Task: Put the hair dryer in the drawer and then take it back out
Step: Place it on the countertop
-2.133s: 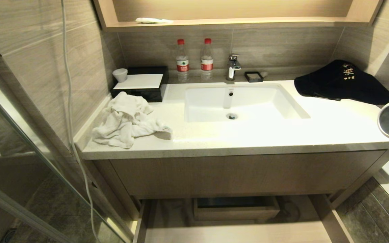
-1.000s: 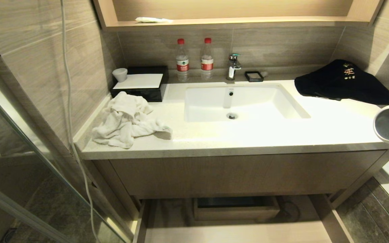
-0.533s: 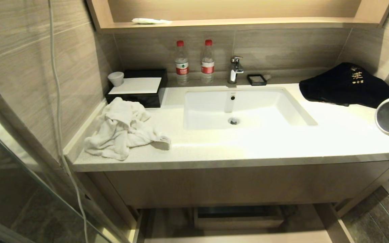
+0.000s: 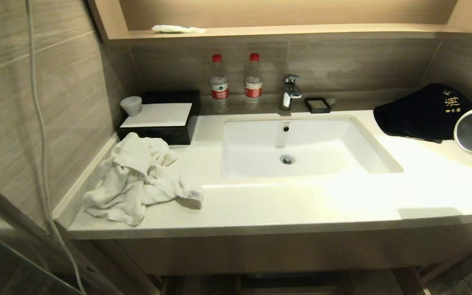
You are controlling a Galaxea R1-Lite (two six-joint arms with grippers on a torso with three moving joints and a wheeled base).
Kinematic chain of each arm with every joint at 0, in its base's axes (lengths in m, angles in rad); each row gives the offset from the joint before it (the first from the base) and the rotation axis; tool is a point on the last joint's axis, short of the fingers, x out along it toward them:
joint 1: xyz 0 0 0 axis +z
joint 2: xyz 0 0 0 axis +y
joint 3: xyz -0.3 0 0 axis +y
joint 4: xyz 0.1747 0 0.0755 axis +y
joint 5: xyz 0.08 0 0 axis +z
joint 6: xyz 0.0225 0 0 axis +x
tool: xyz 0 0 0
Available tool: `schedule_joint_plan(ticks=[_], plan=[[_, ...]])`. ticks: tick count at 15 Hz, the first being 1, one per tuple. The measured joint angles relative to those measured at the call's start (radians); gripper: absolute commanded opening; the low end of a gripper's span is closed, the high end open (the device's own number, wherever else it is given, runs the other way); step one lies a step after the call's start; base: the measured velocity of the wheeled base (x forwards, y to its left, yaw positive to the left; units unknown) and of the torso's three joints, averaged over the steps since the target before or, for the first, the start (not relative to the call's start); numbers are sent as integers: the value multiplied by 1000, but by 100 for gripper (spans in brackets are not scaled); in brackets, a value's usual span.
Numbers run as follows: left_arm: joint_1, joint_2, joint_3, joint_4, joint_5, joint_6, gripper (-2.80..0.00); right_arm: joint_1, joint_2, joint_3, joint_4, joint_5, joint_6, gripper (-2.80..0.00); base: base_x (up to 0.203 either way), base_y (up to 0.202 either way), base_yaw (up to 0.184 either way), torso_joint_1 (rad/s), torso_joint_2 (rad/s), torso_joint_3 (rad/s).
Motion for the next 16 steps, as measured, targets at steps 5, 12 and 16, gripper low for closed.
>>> schedule_joint_plan(ticks=[5,12,16], plan=[[0,0,0,0,0,0,-280,-1,33,-36,1,-1,0,-280,0,0,0,360,-184,171],[0,0,0,0,0,0,-280,-82,261,-255,54,-102,-15,-280,0,0,0,53,-28,24],[0,0,0,0,0,0,-280,-156,412,-334,76,-49,-140,-280,0,0,0,0,0,0]])
